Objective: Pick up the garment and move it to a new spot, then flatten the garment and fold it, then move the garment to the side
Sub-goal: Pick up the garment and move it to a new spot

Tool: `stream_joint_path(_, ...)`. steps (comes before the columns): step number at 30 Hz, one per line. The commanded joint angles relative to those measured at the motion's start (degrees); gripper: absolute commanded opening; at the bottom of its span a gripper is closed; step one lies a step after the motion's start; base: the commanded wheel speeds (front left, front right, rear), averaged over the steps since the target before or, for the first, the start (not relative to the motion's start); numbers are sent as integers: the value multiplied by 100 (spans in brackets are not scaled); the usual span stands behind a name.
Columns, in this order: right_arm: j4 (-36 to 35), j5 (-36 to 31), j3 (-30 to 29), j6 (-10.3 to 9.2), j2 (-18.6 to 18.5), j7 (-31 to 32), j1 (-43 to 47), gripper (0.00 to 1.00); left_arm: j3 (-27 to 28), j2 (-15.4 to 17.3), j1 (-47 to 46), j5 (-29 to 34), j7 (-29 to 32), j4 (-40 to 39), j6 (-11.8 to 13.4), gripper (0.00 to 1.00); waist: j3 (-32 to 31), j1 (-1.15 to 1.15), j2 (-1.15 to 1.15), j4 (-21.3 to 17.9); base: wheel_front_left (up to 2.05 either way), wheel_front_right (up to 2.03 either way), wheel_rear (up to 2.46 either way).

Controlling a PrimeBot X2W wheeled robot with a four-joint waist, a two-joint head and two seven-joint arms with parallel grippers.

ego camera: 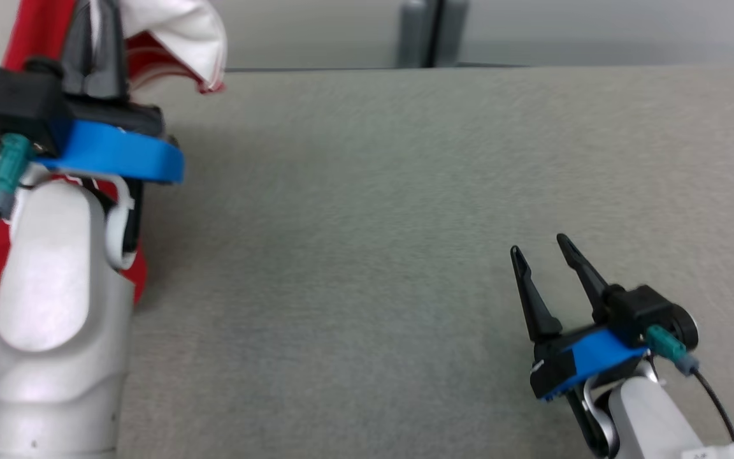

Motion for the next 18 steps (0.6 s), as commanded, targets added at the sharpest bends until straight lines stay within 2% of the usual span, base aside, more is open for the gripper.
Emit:
stream_joint_path(1,-1,19,19,1,16,-30,119,100,-94,-42,32,-47,-16,-34,-6,0,-310,0,1,-431,0,0,0)
stream_joint_path(6,7,58,167,1,83,-31,137,100,-669,-338,31,-312,-16,65,-8,0,-382,0,1,-1272,0,0,0)
stream_joint_path(7,7,58,167,1,83,-31,137,100,-669,-338,31,-312,-16,65,-8,0,-382,0,1,-1272,0,0,0)
stream_joint_path(13,-14,115,374,1,106,-30,26,100,-1049,-596,3,-602,-16,294,-8,0,-277,0,1,-2055,0,0,0)
stream_joint_path(18,-10,152,407,1,115,-30,37,100,-1498,-686,89,-774,-16,506,-8,0,-184,0,1,-2495,0,0,0)
